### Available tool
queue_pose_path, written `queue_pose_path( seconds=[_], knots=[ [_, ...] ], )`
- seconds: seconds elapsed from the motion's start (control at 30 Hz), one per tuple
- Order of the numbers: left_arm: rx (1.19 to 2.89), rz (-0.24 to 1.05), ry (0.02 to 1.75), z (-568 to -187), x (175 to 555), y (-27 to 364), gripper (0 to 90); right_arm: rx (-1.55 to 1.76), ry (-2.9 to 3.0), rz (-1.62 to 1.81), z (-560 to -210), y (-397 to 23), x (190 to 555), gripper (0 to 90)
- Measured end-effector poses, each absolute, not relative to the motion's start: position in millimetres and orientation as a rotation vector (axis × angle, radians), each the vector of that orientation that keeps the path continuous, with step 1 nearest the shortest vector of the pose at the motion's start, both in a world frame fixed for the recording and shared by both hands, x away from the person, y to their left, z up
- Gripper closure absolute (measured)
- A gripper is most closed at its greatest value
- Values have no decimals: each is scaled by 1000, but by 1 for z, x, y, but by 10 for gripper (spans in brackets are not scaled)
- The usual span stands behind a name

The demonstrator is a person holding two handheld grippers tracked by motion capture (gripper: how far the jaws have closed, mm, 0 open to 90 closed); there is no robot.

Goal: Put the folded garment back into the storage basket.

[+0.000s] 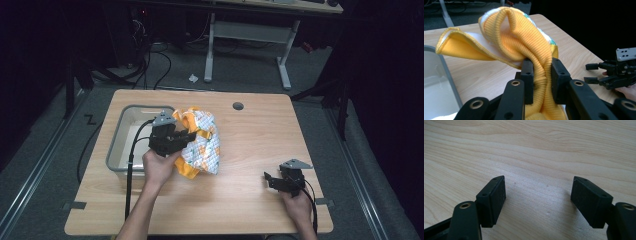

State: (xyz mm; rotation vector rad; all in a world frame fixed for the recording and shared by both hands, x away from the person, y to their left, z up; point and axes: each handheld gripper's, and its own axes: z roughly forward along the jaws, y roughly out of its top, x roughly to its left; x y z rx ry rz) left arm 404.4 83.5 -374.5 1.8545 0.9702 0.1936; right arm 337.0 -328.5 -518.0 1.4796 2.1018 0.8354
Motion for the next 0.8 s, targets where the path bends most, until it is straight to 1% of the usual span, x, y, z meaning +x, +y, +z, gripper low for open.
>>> queue_pose_path(
  seconds=[0.8],
  knots=[
    [1830, 252, 1015, -365, 408, 122, 752, 1481, 2102, 836, -518, -328, 337, 284]
  ],
)
